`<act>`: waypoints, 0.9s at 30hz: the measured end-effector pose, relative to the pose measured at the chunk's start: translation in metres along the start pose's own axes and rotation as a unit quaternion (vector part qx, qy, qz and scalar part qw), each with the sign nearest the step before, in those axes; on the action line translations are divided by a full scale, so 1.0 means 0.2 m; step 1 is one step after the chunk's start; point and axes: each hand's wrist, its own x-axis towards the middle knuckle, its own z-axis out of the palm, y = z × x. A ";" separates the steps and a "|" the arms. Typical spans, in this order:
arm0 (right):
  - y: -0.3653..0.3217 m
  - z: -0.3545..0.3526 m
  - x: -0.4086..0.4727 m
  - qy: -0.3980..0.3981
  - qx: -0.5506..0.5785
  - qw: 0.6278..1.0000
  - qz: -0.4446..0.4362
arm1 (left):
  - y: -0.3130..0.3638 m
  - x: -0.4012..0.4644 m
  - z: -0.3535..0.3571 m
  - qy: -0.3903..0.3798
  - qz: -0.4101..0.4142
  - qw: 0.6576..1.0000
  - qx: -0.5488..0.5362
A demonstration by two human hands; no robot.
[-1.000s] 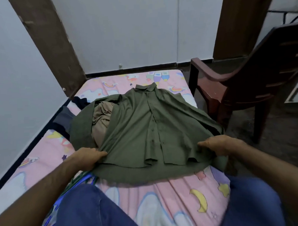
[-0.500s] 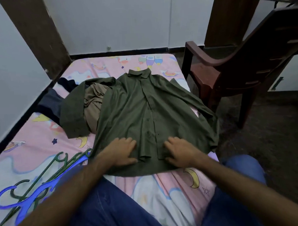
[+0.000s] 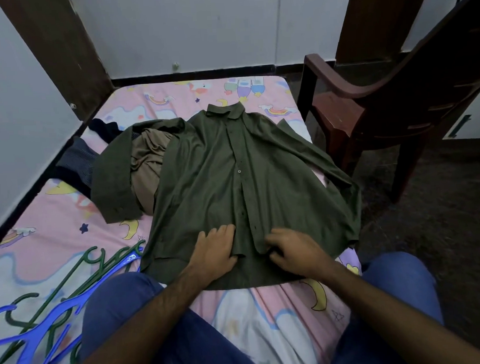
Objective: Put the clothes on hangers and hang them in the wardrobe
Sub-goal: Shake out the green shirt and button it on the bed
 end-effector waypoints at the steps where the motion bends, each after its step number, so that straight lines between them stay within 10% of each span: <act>1: -0.02 -0.01 -0.01 -0.066 -0.056 0.996 -0.026 | 0.00 0.00 0.01 -0.006 0.004 1.000 0.011; 4: -0.04 0.00 -0.01 -0.182 -0.031 0.983 0.008 | -0.01 0.00 0.02 -0.022 0.006 0.999 0.024; 14: -0.24 0.09 0.27 0.135 -0.028 0.986 0.088 | -0.04 0.00 -0.12 0.154 0.080 0.984 0.025; 19: -0.18 -0.05 0.30 0.207 0.091 0.971 0.072 | -0.13 0.00 -0.11 0.071 0.055 0.992 0.091; 23: -0.14 -0.08 0.28 0.160 0.484 0.848 0.143 | -0.22 0.05 -0.15 0.005 0.014 0.996 0.093; 27: -0.10 -0.06 0.23 0.156 0.583 0.787 0.129 | -0.42 0.03 -0.30 -0.008 0.006 0.987 0.160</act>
